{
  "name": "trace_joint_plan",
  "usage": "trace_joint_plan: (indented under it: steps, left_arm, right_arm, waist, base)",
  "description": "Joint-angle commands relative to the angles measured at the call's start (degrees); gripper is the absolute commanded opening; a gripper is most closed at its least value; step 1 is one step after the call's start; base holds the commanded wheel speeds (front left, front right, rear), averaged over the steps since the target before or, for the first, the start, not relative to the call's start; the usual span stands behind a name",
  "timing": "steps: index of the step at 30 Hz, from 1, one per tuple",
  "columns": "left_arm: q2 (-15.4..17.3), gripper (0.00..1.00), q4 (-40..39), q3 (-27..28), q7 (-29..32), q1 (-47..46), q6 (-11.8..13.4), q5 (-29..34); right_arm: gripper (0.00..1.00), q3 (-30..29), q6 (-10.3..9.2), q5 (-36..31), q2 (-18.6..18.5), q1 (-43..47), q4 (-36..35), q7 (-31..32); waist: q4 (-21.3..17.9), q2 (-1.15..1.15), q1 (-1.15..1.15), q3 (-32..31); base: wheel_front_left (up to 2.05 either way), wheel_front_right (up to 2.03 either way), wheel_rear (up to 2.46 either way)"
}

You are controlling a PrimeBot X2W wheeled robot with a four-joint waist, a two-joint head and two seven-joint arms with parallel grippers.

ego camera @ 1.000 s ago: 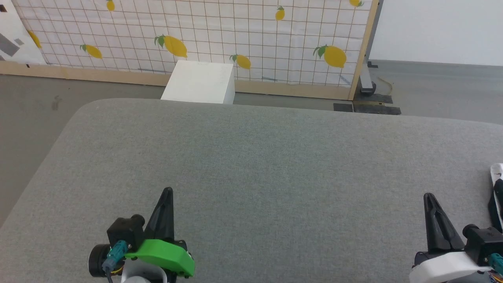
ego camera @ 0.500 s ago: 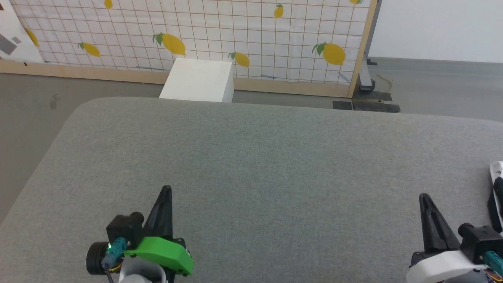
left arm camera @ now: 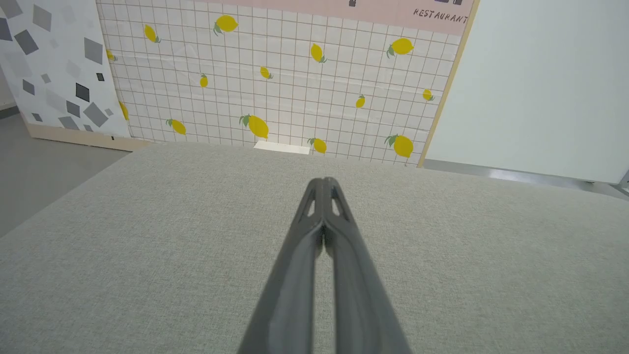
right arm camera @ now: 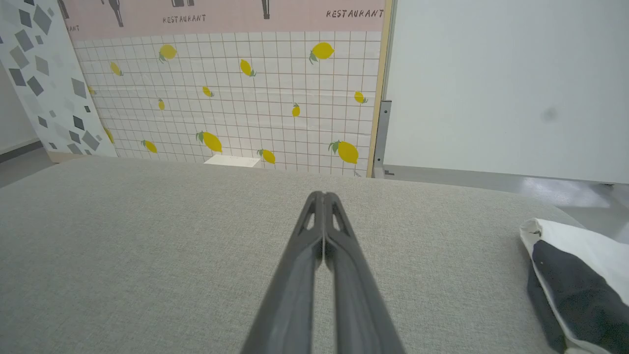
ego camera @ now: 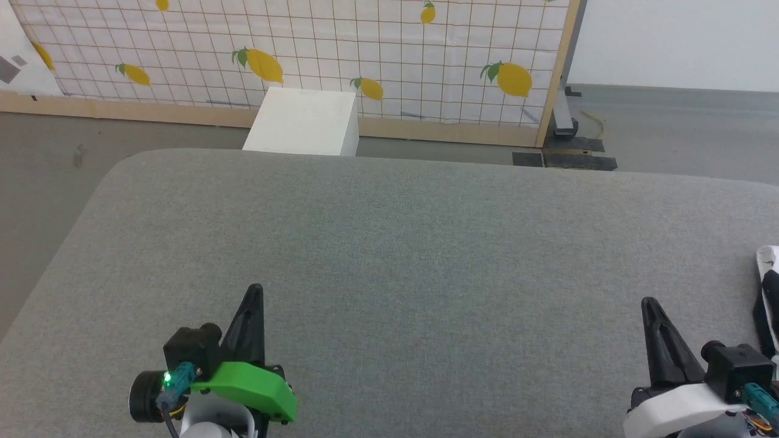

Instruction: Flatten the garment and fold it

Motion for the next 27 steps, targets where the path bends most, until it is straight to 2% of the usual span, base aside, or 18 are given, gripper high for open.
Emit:
trace_joint_plan:
  steps: [1,27]
  left_arm:
    - [-0.07,0.0,-0.49,0.3,0.28,0.58,0.33,1.15]
    - [-0.13,0.0,-3.06,1.37,3.29,1.06,1.04,3.85]
  right_arm:
    - [0.0,0.25,-0.03,-0.5,0.04,-1.0,-0.43,0.35]
    - [0.0,1.88,-0.05,-1.18,0.07,-2.22,-1.06,2.55]
  waist:
    - [-0.04,0.0,0.0,0.05]
    - [-0.75,0.0,0.0,0.82]
  base:
    - [0.0,0.0,0.0]
    - [0.0,0.0,0.0]
